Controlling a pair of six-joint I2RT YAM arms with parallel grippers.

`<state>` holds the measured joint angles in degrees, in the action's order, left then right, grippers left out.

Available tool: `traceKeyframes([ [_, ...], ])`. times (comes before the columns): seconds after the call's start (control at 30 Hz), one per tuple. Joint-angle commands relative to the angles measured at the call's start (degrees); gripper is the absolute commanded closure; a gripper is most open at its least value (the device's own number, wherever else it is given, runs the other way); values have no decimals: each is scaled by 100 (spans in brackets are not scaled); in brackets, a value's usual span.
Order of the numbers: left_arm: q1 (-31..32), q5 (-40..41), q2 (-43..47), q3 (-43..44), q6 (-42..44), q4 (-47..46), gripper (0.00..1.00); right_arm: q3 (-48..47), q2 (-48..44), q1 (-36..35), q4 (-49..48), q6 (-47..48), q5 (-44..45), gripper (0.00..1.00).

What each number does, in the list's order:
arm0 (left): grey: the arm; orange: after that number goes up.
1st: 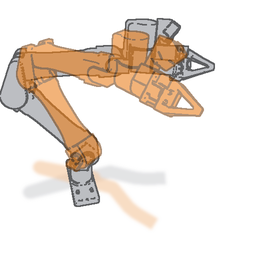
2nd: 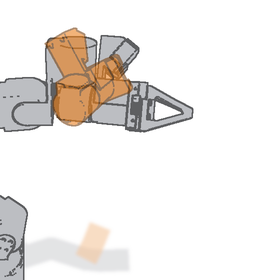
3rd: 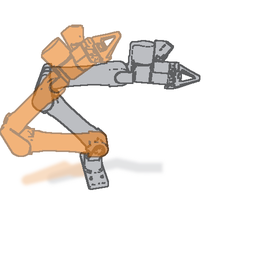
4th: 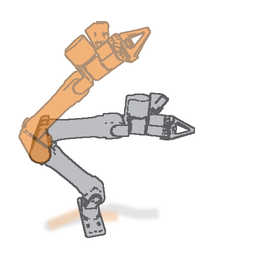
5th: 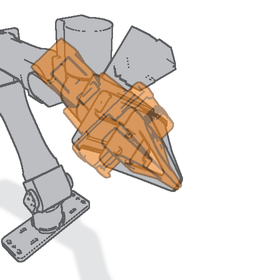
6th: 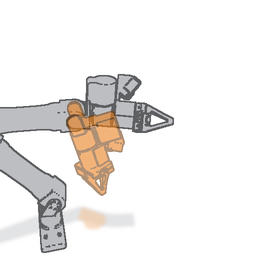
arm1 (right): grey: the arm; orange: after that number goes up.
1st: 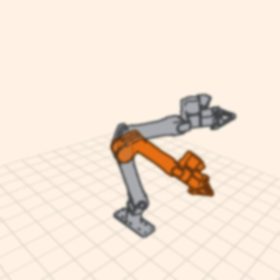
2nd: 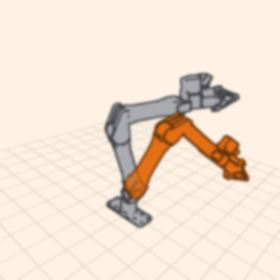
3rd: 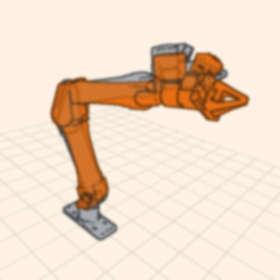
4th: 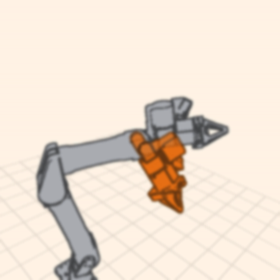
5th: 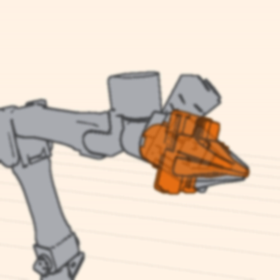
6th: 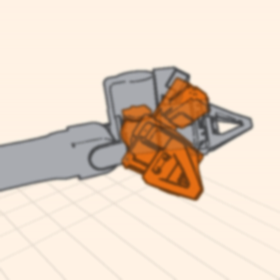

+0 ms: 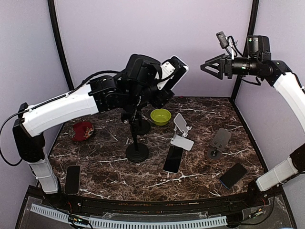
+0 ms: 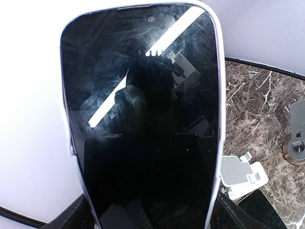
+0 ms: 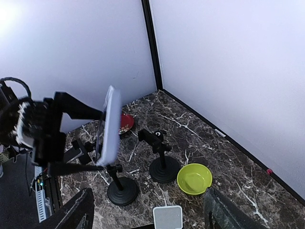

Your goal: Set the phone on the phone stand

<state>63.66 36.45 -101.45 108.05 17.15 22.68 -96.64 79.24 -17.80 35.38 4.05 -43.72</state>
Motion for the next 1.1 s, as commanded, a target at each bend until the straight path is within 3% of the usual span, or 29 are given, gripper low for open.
traceKeyframes([
  [0.0, 114, 283, -103, 608, 253, -651, 100, 76, -55, -33, -445, -523, -330, 21],
  [0.6, 440, 745, -753, 941, 868, -1121, 100, 511, 47, -284, -733, -751, -725, 40],
  [0.73, 497, 842, -879, 1017, 974, -1210, 100, 564, 77, -338, -820, -833, -752, 61],
  [0.87, 512, 791, -919, 1022, 975, -1291, 100, 684, 76, -345, -879, -853, -754, 92],
  [0.9, 506, 774, -939, 1027, 987, -1306, 91, 740, 62, -343, -901, -860, -762, 100],
  [1.0, 507, 861, -991, 1019, 1012, -1400, 31, 812, 32, -338, -936, -854, -751, 100],
  [1.07, 505, 990, -1041, 1006, 1064, -1487, 5, 796, 30, -340, -937, -854, -737, 100],
])
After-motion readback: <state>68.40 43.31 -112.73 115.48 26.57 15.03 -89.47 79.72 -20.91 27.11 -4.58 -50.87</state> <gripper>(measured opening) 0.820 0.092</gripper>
